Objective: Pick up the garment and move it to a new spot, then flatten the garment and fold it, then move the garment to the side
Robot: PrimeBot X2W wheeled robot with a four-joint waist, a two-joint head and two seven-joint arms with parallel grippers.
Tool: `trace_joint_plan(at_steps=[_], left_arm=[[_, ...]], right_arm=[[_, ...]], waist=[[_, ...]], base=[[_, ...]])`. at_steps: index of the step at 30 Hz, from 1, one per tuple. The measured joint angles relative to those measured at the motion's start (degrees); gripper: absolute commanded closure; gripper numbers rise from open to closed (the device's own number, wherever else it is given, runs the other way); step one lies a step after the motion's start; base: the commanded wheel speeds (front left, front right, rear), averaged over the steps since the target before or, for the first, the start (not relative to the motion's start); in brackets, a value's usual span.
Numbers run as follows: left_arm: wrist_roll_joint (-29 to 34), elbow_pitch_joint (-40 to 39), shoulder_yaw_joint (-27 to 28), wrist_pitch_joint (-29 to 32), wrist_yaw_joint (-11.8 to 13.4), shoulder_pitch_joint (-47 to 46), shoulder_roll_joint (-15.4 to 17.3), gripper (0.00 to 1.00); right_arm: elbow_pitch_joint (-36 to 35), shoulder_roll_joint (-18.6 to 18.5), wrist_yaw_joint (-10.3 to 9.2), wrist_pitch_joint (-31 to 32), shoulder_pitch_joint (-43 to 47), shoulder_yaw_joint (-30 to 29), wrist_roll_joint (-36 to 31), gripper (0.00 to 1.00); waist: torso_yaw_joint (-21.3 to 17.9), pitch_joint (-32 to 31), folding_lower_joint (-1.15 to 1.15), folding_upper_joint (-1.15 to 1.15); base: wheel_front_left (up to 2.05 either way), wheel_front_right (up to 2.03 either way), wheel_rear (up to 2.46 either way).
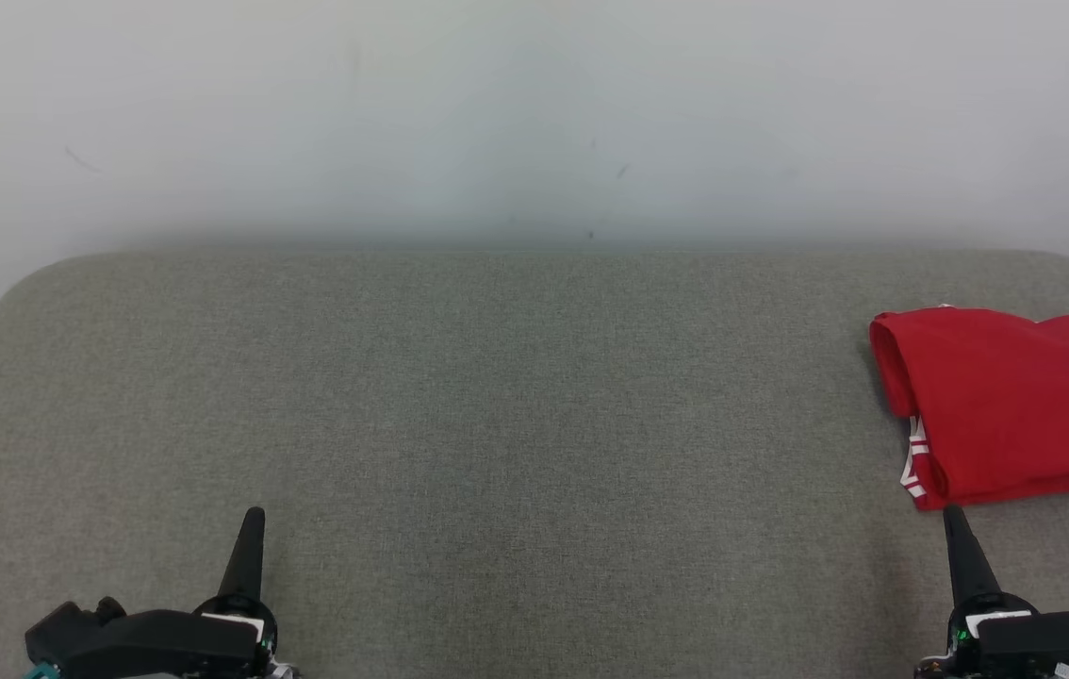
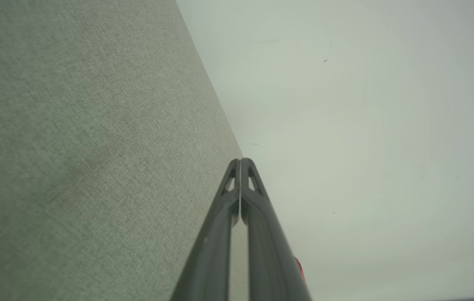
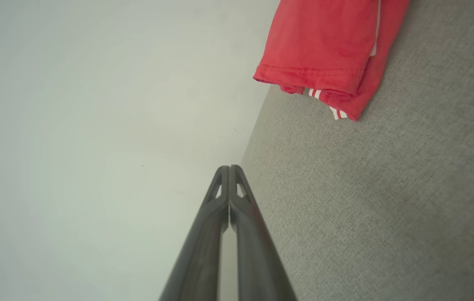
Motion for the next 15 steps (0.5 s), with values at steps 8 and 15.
trace_joint_plan(at_steps=[8,15], left_arm=[[-3.72,0.21,0.11,1.02,0.0,-0.42,-0.03,1.0],[-6.83,0.38,0.18,1.86,0.0,-1.18,-0.08,1.0]], right_arm=[[-0.2,-0.01,0.0,0.51,-0.05,-0.52,4.08,1.0],[-0.34,-0.03,0.0,1.0,-0.13,-0.86,7.2,1.0]], waist=[[-0.32,0.12,0.0,0.0],[-0.6,0.22,0.0,0.0]], base=[[0.0,0.0,0.0],[0.0,0.0,0.0]])
